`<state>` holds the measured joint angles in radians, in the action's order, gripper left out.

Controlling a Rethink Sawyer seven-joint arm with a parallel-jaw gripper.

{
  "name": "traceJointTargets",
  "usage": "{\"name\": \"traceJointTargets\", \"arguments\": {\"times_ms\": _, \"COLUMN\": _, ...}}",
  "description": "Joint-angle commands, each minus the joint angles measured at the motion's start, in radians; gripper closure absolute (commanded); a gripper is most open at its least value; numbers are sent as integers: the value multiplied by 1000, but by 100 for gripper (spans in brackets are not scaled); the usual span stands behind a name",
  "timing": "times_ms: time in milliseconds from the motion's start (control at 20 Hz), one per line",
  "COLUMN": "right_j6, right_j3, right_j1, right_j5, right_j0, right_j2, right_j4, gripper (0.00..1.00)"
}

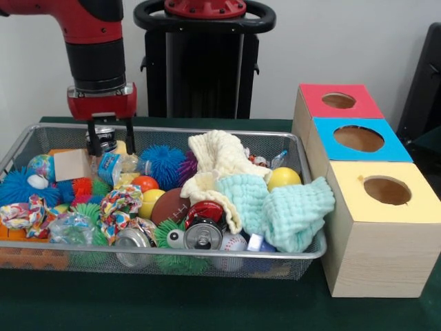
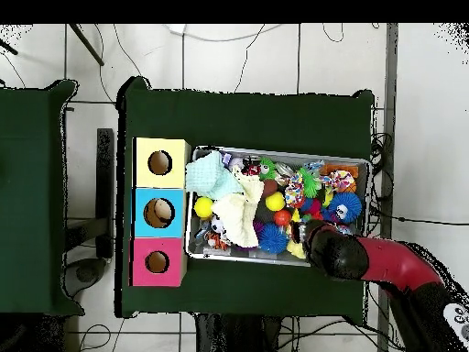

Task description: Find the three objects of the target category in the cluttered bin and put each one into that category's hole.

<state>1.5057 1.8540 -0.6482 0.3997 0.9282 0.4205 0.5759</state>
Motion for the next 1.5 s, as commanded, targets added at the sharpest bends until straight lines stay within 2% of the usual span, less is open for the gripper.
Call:
{"name": "traceJointTargets", "arguments": {"times_ms": 50, "right_j6": -108, "right_j3": -20, "right_j1": 78, "right_j5": -44, "right_j0": 58, "right_j2": 34, "right_j4": 129, "gripper": 0}}
{"name": "traceJointTargets", "arguments": {"times_ms": 200, "right_j6": -101, "right_j3": -16, "right_j1": 89, "right_j5": -42, "right_j0": 72, "right_j2": 39, "right_j4": 151, "gripper": 0}}
{"name": "traceJointTargets", "arguments": {"times_ms": 550, "right_j6": -48, "right_j3": -70, "right_j1": 193, "right_j5": -114, "right_j0": 60, "right_j2": 15, "right_j4": 248, "gripper": 0}}
{"name": "traceJointTargets", "arguments": {"times_ms": 850, "right_j6": 7, "right_j3": -59, "right_j1": 209, "right_j5": -166, "right_j0": 50, "right_j2": -28, "right_j4": 306, "gripper": 0}}
{"name": "traceJointTargets", "arguments": {"times_ms": 1000, "right_j6": 0, "right_j3": -51, "right_j1": 223, "right_j5": -148, "right_j0": 53, "right_j2": -41, "right_j4": 316, "gripper": 0}}
{"name": "traceJointTargets", "arguments": {"times_ms": 1150, "right_j6": 62, "right_j3": -51, "right_j1": 262, "right_j5": -231, "right_j0": 22, "right_j2": -96, "right_j4": 347, "gripper": 0}}
{"name": "traceJointTargets", "arguments": {"times_ms": 1300, "right_j6": 91, "right_j3": -61, "right_j1": 280, "right_j5": -270, "right_j0": -8, "right_j2": -131, "right_j4": 357, "gripper": 0}}
{"name": "traceJointTargets", "arguments": {"times_ms": 1350, "right_j6": 97, "right_j3": -60, "right_j1": 284, "right_j5": -299, "right_j0": -22, "right_j2": -150, "right_j4": 349, "gripper": 100}}
{"name": "traceJointTargets", "arguments": {"times_ms": 1500, "right_j6": 132, "right_j3": -48, "right_j1": 287, "right_j5": -382, "right_j0": -22, "right_j2": -161, "right_j4": 334, "gripper": 100}}
